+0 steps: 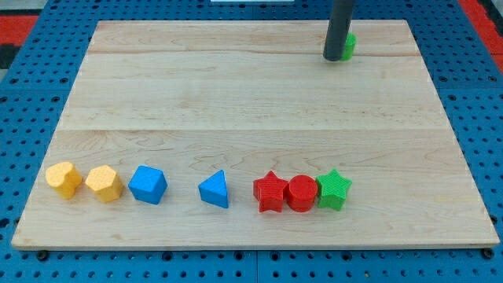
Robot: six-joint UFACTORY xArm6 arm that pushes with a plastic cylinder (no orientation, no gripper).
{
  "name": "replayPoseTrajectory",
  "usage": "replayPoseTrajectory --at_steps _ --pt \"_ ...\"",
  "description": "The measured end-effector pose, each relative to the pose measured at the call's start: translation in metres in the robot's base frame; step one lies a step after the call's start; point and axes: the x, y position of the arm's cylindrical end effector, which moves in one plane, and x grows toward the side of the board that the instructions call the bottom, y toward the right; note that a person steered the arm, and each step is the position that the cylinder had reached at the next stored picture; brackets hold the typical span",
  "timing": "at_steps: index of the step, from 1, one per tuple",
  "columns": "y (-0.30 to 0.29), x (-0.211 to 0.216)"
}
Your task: Separate the green star from the red circle
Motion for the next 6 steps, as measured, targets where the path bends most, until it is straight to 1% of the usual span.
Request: replayPoseTrajectory --at_steps 1,2,3,4,6 --pt "0.029 -0.008" --pt "0.036 -0.008" --pt "0.05 0.049" --pt "0.05 0.126" --pt "0.05 0.255"
